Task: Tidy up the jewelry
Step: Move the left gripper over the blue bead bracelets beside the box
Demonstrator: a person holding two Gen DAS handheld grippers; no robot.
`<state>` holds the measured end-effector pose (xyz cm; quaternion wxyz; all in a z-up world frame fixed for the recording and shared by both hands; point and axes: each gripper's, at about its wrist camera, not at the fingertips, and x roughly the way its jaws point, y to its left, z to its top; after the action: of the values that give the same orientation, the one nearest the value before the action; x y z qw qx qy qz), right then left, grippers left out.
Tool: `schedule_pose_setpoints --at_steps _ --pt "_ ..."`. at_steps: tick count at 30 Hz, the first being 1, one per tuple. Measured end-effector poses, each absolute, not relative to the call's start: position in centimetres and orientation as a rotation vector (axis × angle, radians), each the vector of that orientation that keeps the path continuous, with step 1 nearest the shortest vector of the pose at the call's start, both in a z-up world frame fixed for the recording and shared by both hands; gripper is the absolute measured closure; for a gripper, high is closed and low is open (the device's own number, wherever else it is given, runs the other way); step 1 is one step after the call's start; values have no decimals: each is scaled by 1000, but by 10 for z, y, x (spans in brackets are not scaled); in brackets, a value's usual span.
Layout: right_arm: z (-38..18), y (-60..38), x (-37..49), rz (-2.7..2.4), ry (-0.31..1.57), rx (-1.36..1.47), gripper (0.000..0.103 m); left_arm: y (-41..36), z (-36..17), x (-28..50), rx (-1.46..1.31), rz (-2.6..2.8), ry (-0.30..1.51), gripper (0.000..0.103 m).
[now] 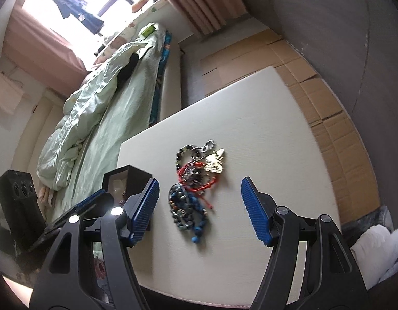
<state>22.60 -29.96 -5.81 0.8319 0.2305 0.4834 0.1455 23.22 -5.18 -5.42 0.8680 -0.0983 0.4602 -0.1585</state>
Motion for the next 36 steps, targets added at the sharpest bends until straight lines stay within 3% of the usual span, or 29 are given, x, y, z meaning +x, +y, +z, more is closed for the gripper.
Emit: schedule_pose_setpoints --at_steps 6,10,18,31,36 --pt "-66 -323 230 281 1025 530 36 -79 -73 243 -189 -346 1029 31" --pt "-74 -338 232 257 1037 568 36 -88 -87 251 -189 -331 1074 22" --pt "-78 -356 235 244 1034 629 36 -97 -115 264 -219 -268 1153 22" --pt "-83 -356 238 262 1045 635 36 -134 -119 257 -73 -163 1082 26" --pt "-84 -357 239 261 1046 633 36 -125 -126 255 -138 -67 1096 27"
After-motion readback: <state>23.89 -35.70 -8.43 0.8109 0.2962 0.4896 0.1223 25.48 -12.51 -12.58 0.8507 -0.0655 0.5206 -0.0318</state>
